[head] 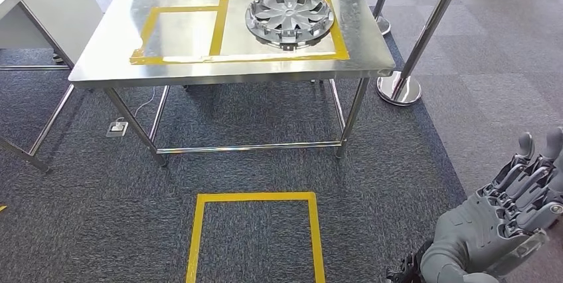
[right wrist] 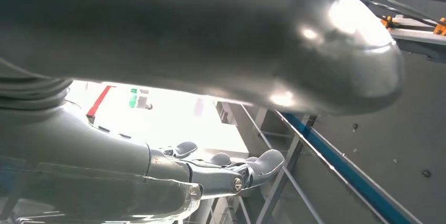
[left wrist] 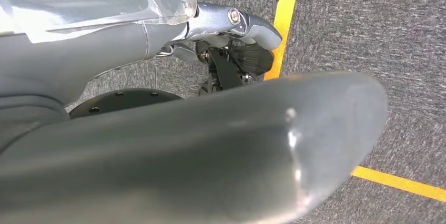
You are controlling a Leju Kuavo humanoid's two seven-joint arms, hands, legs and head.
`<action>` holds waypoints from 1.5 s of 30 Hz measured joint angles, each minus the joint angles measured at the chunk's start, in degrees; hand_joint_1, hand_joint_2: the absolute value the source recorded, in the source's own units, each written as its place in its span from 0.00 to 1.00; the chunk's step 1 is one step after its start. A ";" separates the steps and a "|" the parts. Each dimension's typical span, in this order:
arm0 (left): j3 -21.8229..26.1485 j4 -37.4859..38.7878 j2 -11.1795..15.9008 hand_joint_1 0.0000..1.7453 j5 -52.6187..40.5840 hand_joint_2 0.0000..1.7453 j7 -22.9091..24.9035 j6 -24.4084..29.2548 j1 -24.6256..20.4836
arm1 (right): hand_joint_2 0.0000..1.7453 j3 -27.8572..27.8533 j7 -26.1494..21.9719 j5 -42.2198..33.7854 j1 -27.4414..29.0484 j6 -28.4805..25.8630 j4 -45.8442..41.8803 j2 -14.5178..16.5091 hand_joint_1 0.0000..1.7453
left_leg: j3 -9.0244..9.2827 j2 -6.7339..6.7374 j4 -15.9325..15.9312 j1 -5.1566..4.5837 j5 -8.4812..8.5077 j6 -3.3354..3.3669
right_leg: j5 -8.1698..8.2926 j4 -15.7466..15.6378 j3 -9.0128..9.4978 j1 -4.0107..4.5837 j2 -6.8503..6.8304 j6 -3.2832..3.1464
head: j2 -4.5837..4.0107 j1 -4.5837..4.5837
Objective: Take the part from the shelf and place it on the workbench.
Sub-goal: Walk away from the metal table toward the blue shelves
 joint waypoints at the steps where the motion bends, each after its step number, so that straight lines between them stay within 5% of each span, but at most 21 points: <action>1: 0.01 0.01 -0.02 0.00 0.03 0.00 0.03 0.00 0.00 | 0.00 -0.03 0.00 0.05 -0.10 0.00 -0.01 0.18 0.00 | 0.02 0.01 -0.21 0.13 0.23 0.23 | 0.03 0.00 -0.03 0.00 0.00 0.17 | 0.00 0.00; 3: 0.01 0.01 -0.07 0.00 0.05 0.00 0.05 0.00 -0.01 | 0.00 -0.08 0.00 0.09 -0.32 0.00 -0.01 0.48 0.00 | -0.04 0.00 -0.74 0.48 0.80 0.78 | -1.32 1.65 -0.87 -0.02 0.05 0.55 | 0.00 0.09; 6: 0.04 -0.01 -0.05 0.00 0.05 0.00 0.07 0.00 0.06 | 0.00 -0.15 0.00 0.14 -0.47 0.00 0.01 0.57 0.00 | -0.64 -0.31 -0.93 0.76 1.38 1.11 | -7.30 12.25 -5.40 -0.29 0.09 1.22 | 0.00 0.31; 8: 0.07 -0.01 -0.04 0.00 0.05 0.00 0.06 0.00 0.15 | 0.00 -0.19 0.00 0.14 -0.46 0.00 0.03 0.56 0.00 | -0.96 -0.95 -0.85 0.78 1.59 0.92 | -8.90 17.41 -7.32 -0.49 0.10 1.45 | 0.00 0.28; 9: 0.07 -0.01 -0.05 0.00 0.05 0.00 0.05 0.00 0.17 | 0.00 -0.21 0.00 0.14 -0.46 0.00 0.04 0.56 0.00 | -1.02 -1.46 -0.79 0.83 1.66 0.80 | -7.98 16.45 -6.57 -0.59 0.12 1.45 | 0.00 0.28; 11: 0.08 -0.01 -0.12 0.00 0.05 0.00 0.04 0.03 0.18 | 0.00 -0.22 0.00 0.15 -0.49 0.00 0.04 0.56 0.00 | -1.11 -2.68 -0.44 0.98 1.66 0.39 | -4.42 8.59 -2.24 -0.96 1.12 1.46 | 0.00 0.28; 13: 0.08 -0.01 -0.17 0.00 0.05 0.00 0.04 0.17 0.14 | 0.00 -0.24 0.00 0.16 -0.49 0.00 0.04 0.56 0.00 | -1.61 -3.89 0.16 0.95 1.62 -0.33 | -2.62 1.93 1.11 -1.17 2.92 1.26 | 0.00 0.30; 16: 0.11 -0.03 -0.25 0.00 0.05 0.00 0.04 0.44 0.22 | 0.00 -0.31 0.00 0.20 -0.48 0.00 0.02 0.56 0.00 | -2.52 -5.18 0.38 1.09 1.97 -1.40 | -2.53 0.89 1.36 -0.95 2.81 0.15 | 0.00 0.19; 19: 0.16 -0.03 -0.34 0.00 0.05 0.00 0.04 0.72 0.32 | 0.00 -0.29 0.00 0.33 -0.44 0.00 0.02 0.63 0.00 | -4.24 -3.14 3.59 1.18 -0.15 -2.06 | -2.14 0.75 1.30 -1.08 1.17 -0.97 | 0.00 -0.09; 22: 0.17 -0.03 -0.42 0.00 0.05 0.00 0.04 0.84 0.37 | 0.00 -0.31 0.00 0.70 -0.18 0.01 0.00 0.69 0.00 | -9.77 -0.91 14.94 1.19 -5.62 -2.39 | -2.01 0.77 0.81 -0.91 -0.77 -1.42 | 0.00 -0.37; 23: 0.17 -0.03 -0.44 0.00 0.05 0.00 0.04 0.85 0.43 | 0.00 -0.32 0.00 0.80 -0.13 0.01 0.00 0.69 0.00 | -10.87 -0.79 17.26 1.19 -6.17 -2.39 | -2.00 0.77 0.71 -0.87 -1.47 -1.44 | 0.00 -0.37; 25: 0.19 -0.03 -0.45 0.00 0.05 0.00 0.04 0.83 0.60 | 0.00 -0.32 0.00 0.87 -0.12 0.00 0.01 0.69 0.00 | -9.40 -0.42 14.82 1.16 -4.06 -2.23 | -2.00 0.78 0.72 -0.80 -2.78 -1.43 | 0.00 -0.36; 27: 0.19 -0.04 -0.44 0.00 0.13 0.00 0.01 0.74 0.61 | 0.00 -0.31 0.00 0.84 -0.12 0.01 0.01 0.70 0.00 | -4.58 1.94 6.25 0.89 -0.60 -1.76 | -2.09 0.79 0.94 -0.61 -3.90 -1.28 | 0.00 -0.36; 29: 0.19 -0.06 -0.47 0.00 0.25 0.00 -0.08 0.68 0.49 | 0.00 -0.30 0.00 0.79 -0.10 0.02 0.00 0.72 0.00 | -1.78 3.91 0.96 0.47 0.83 -1.34 | -2.26 0.80 1.14 -0.37 -4.77 -0.83 | 0.00 -0.32; 32: 0.21 -0.07 -0.49 0.00 0.38 0.00 -0.14 0.67 0.50 | 0.00 -0.29 0.00 0.72 -0.09 0.01 0.01 0.76 0.00 | -1.83 2.64 0.25 0.36 1.11 -0.70 | -2.49 0.66 1.53 -0.47 -5.84 0.18 | 0.00 -0.30; 34: 0.23 -0.07 -0.52 0.00 0.41 0.00 -0.27 0.58 0.54 | 0.00 -0.28 0.00 0.70 0.01 0.01 0.01 0.79 0.00 | -1.81 1.30 -0.05 0.71 1.61 0.00 | -4.28 2.90 0.77 -0.63 -3.93 0.84 | 0.00 -0.13; 37: 0.23 -0.07 -0.61 0.00 0.43 0.00 -0.53 0.34 0.55 | 0.00 -0.29 0.00 0.83 0.61 0.00 0.02 0.74 0.00 | -2.17 -0.87 -0.05 0.81 1.98 0.54 | -9.83 14.10 -4.36 -0.70 -0.42 1.24 | 0.00 0.20; 39: 0.23 -0.07 -0.61 0.00 0.38 0.00 -0.57 0.26 0.70 | 0.00 -0.30 0.00 0.98 0.98 0.00 0.02 0.72 0.00 | -2.27 -2.51 0.07 0.74 2.03 0.61 | -10.19 17.72 -6.22 -0.68 -0.02 1.12 | 0.00 0.20; 41: 0.23 -0.07 -0.61 0.00 0.16 0.00 -0.54 0.24 0.77 | 0.00 -0.29 0.00 1.09 1.12 0.00 0.00 0.73 0.00 | -2.16 -4.25 0.26 0.75 1.99 0.54 | -6.29 11.98 -3.68 -0.75 0.70 0.77 | -0.01 0.21; 43: 0.23 -0.06 -0.64 0.00 -0.03 0.00 -0.47 0.25 0.74 | 0.00 -0.28 0.00 1.13 1.11 0.00 -0.03 0.76 0.00 | -2.29 -5.80 0.53 0.73 1.92 0.20 | -3.05 3.98 -0.16 -0.97 3.20 0.43 | -0.01 0.20; 45: 0.23 -0.06 -0.65 0.00 -0.07 0.00 -0.40 0.26 0.75 | 0.00 -0.27 0.00 1.08 1.08 0.00 -0.08 0.78 0.00 | -2.81 -6.98 0.68 0.84 2.01 -0.51 | -2.53 0.98 0.94 -0.92 4.69 0.17 | 0.00 0.16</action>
